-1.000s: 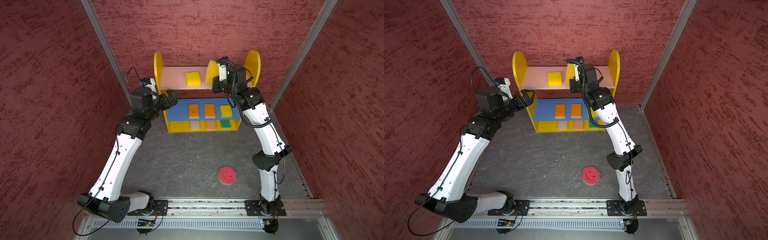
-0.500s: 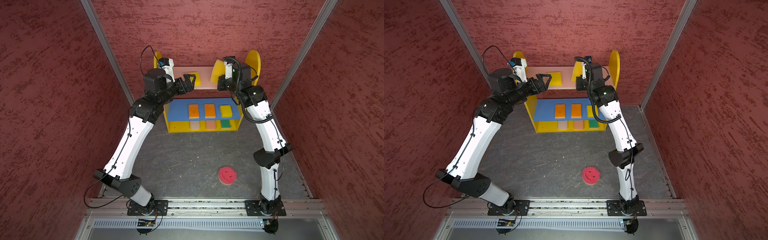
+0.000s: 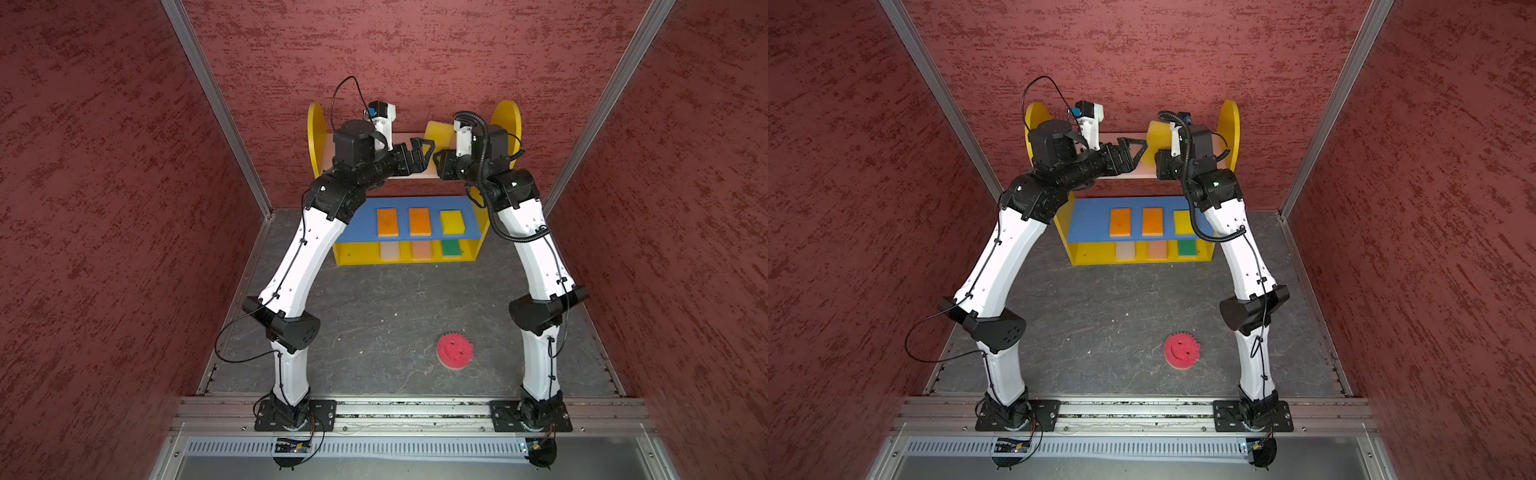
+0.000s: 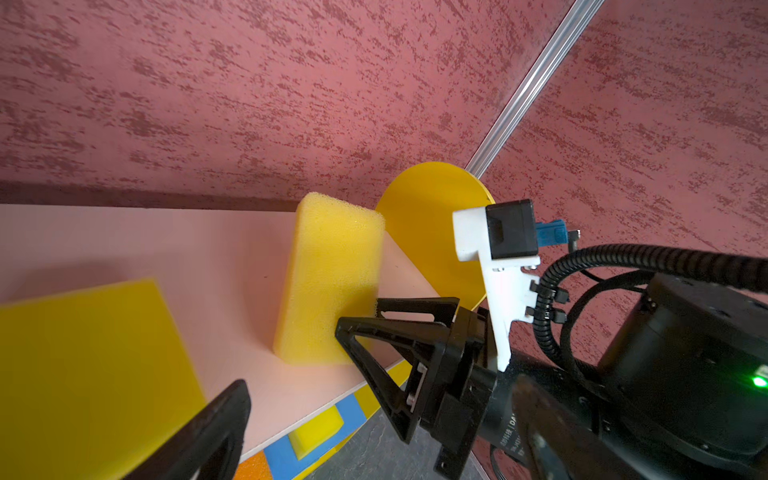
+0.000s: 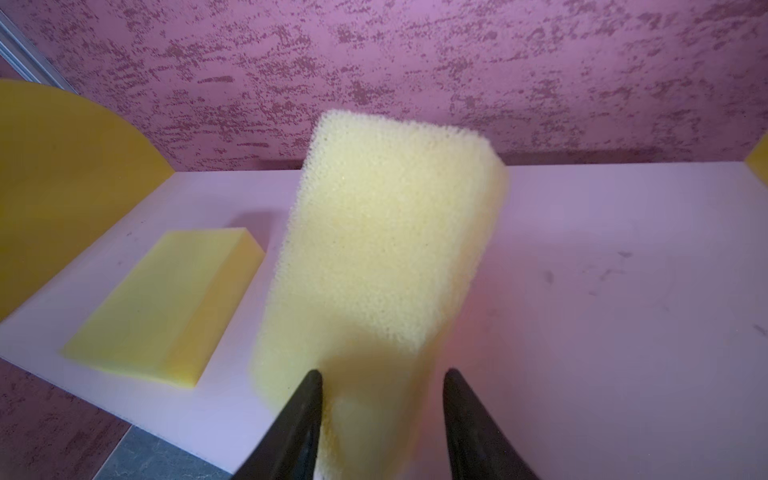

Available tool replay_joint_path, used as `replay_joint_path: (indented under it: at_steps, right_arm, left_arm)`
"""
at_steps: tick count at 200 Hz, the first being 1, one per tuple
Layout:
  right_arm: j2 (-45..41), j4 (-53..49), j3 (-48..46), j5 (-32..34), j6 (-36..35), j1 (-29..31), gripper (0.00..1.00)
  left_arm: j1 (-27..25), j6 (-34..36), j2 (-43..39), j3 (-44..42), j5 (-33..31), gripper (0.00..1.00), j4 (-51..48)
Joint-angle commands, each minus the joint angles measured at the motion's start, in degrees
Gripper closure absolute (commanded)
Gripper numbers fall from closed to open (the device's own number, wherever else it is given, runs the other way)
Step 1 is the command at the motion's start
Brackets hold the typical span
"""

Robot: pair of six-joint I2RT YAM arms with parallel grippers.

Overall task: Place and organize the cleaning sponges onto the shelf
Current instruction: 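Lower the pale sponge onto the pink shelf beside the yellow sponge, both grippers holding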

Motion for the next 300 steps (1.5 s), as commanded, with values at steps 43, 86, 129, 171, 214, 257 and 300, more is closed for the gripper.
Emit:
replay_joint_path:
  at_steps: [43,86,129,171,214,257,300]
  right_arm:
    - [-0.5,-0.2,0.0,-4.2,2.9,-2.5,0.45]
    - [-3.5,2.2,-3.3,-8.7,4.8,-3.9,0.43]
    - [-9.2,9.6,-12.9,-18.0,8.9,-6.6,0.43]
    - [-8.8,12.3,-15.1,-24.9,11.7,-8.7,0.50]
    - [-7.0,12.6,-13.9,-27.2,12.7,-9.4,0.55]
    - [-2.9,12.0,-9.8,-30.9,14.6,-9.6,0.55]
    - [-0.1,12.0,-7.3,-32.5,16.1,-9.6,0.55]
  left_arm:
    - [-2.0,-0.3,1.6,2.4,5.0,0.03,5.1]
    - [-3.5,0.1,3.2,2.4,4.2,0.03,7.4]
    - [-4.5,2.3,5.8,2.4,-0.6,0.05,8.5]
    - [-4.1,1.6,7.9,2.4,-1.9,0.05,10.9]
    - [-4.1,0.3,9.3,2.4,-2.2,0.05,12.0]
    - [-4.3,-1.6,9.1,2.3,-0.5,0.05,10.9]
    - [-4.3,-2.0,7.1,0.0,0.0,0.05,10.8]
